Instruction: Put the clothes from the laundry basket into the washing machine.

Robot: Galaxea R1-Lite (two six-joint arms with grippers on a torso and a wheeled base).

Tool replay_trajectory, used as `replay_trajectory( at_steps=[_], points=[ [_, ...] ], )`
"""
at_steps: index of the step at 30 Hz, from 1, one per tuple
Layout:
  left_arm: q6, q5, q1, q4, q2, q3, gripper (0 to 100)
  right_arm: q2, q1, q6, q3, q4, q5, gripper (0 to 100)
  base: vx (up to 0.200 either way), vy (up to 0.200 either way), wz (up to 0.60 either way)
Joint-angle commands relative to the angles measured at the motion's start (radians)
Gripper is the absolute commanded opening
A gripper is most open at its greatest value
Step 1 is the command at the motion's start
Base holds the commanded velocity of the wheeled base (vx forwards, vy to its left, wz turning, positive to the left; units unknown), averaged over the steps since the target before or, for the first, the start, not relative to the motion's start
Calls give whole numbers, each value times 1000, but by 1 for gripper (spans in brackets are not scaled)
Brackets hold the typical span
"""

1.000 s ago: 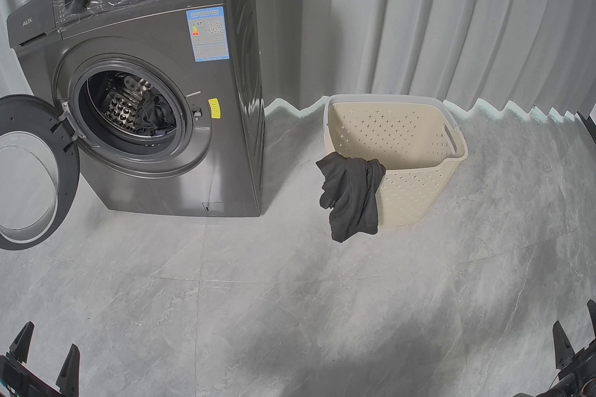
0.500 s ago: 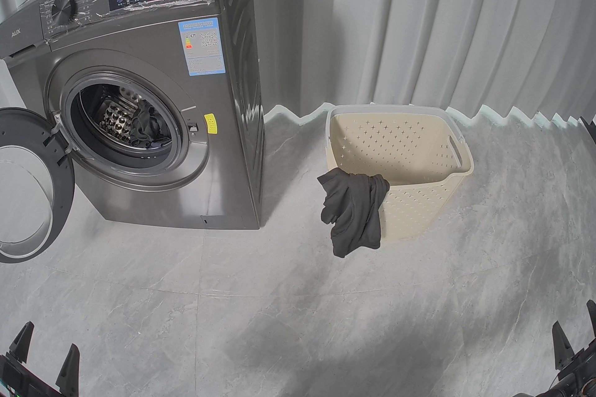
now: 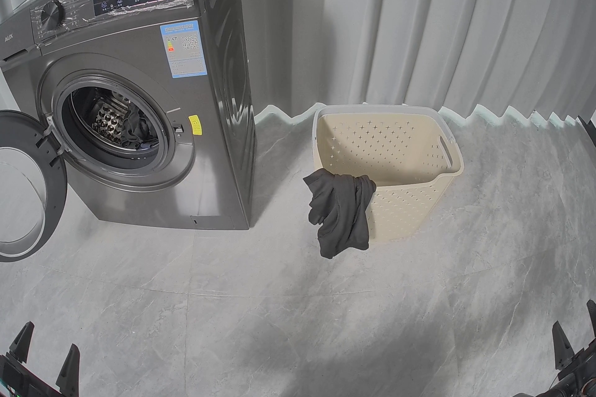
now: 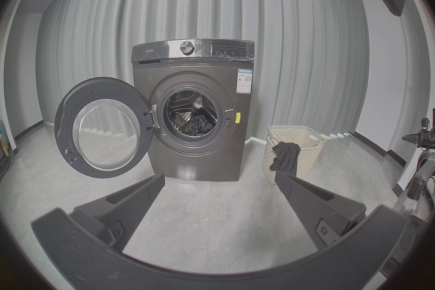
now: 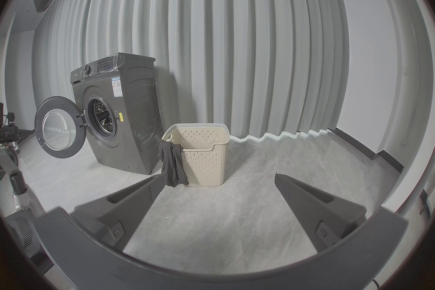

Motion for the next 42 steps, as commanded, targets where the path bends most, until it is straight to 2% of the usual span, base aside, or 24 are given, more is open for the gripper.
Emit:
replay_trajectory(
  at_steps=[1,4,14,19,23,24,26,32,38,42],
  points=[
    [1,0,0,0,-14,15,100,-16,0,-1,17,0,0,100,0,0,0],
    [1,0,0,0,-14,15,100,-16,0,-1,17,0,0,100,0,0,0],
    [1,0,0,0,-14,16,100,-16,0,10,14,-20,-1,100,200,0,0],
    [2,0,0,0,-14,15,100,11,-6,8,-155,-49,3,100,200,0,0],
    [2,0,-2,0,-14,16,100,116,14,7,-182,-41,20,100,200,0,0],
    [2,0,-2,0,-14,16,100,194,46,8,-187,-46,49,100,200,0,0],
    [1,0,-2,0,-14,16,100,292,89,15,-201,-52,78,100,100,0,0],
    [-1,0,-2,0,-14,16,100,582,168,27,-237,-122,106,100,0,0,0],
    [-1,0,-2,0,-14,15,100,794,241,104,-236,-254,118,100,0,0,0],
    [-1,0,-2,0,-14,15,100,1004,255,208,-257,-405,117,100,0,0,0]
  ],
)
